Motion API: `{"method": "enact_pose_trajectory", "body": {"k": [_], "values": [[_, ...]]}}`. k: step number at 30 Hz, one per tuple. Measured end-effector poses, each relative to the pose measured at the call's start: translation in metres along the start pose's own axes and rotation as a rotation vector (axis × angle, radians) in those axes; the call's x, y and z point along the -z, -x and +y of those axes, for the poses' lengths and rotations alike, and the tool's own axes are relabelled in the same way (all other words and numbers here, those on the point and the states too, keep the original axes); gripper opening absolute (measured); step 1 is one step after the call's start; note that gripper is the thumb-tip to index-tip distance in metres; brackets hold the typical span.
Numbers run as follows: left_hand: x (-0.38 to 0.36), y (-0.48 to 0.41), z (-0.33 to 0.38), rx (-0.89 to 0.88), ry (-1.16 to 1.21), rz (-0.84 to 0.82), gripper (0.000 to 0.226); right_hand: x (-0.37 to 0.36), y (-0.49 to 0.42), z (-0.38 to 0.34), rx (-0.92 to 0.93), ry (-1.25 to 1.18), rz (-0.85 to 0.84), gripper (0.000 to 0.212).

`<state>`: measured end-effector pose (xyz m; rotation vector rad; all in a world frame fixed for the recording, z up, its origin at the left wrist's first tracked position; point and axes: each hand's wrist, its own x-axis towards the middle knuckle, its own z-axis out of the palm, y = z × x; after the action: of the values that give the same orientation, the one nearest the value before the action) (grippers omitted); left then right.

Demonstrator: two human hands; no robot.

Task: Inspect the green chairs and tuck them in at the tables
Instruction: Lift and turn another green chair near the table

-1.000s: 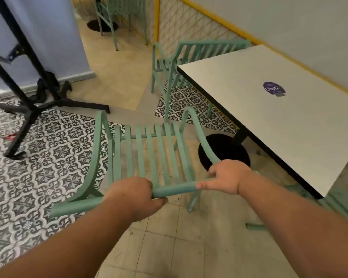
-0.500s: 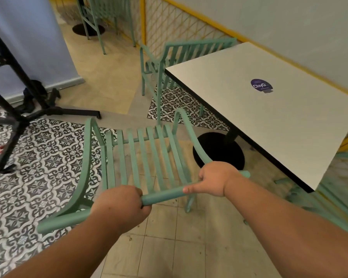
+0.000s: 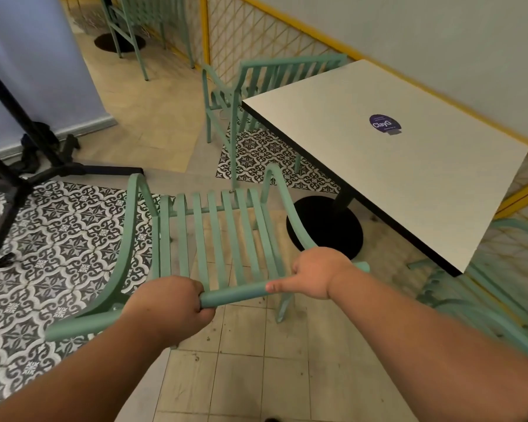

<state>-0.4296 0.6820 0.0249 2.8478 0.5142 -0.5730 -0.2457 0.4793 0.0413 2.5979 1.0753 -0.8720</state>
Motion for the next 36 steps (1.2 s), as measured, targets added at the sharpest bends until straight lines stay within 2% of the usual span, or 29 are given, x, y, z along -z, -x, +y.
{"method": "enact_pose_trajectory", "body": {"k": [2, 11, 15, 20, 27, 30, 36], "values": [[-0.002, 0.001, -0.002, -0.015, -0.002, -0.007, 0.028, -0.005, 0.005, -0.002, -0.002, -0.018, -0.005, 0.103], [0.006, 0.002, -0.023, -0.077, -0.128, -0.021, 0.021, -0.023, 0.025, -0.021, -0.034, -0.107, -0.004, 0.098], [0.014, -0.004, -0.048, -0.107, -0.207, -0.023, 0.026, -0.026, 0.024, -0.045, -0.039, -0.11, -0.022, 0.108], [0.023, -0.013, -0.076, -0.141, -0.253, -0.049, 0.022, -0.031, 0.024, -0.073, -0.09, -0.195, -0.012, 0.099], [0.028, -0.027, -0.091, -0.171, -0.312, -0.006, 0.018, -0.027, 0.017, -0.085, -0.119, -0.316, 0.001, 0.094], [0.023, -0.026, -0.092, -0.154, -0.31, 0.048, 0.027, -0.028, 0.016, -0.085, -0.128, -0.352, -0.001, 0.096], [0.019, -0.016, -0.076, -0.087, -0.167, 0.147, 0.086, -0.026, 0.02, -0.082, -0.107, -0.402, 0.063, 0.098]]}}
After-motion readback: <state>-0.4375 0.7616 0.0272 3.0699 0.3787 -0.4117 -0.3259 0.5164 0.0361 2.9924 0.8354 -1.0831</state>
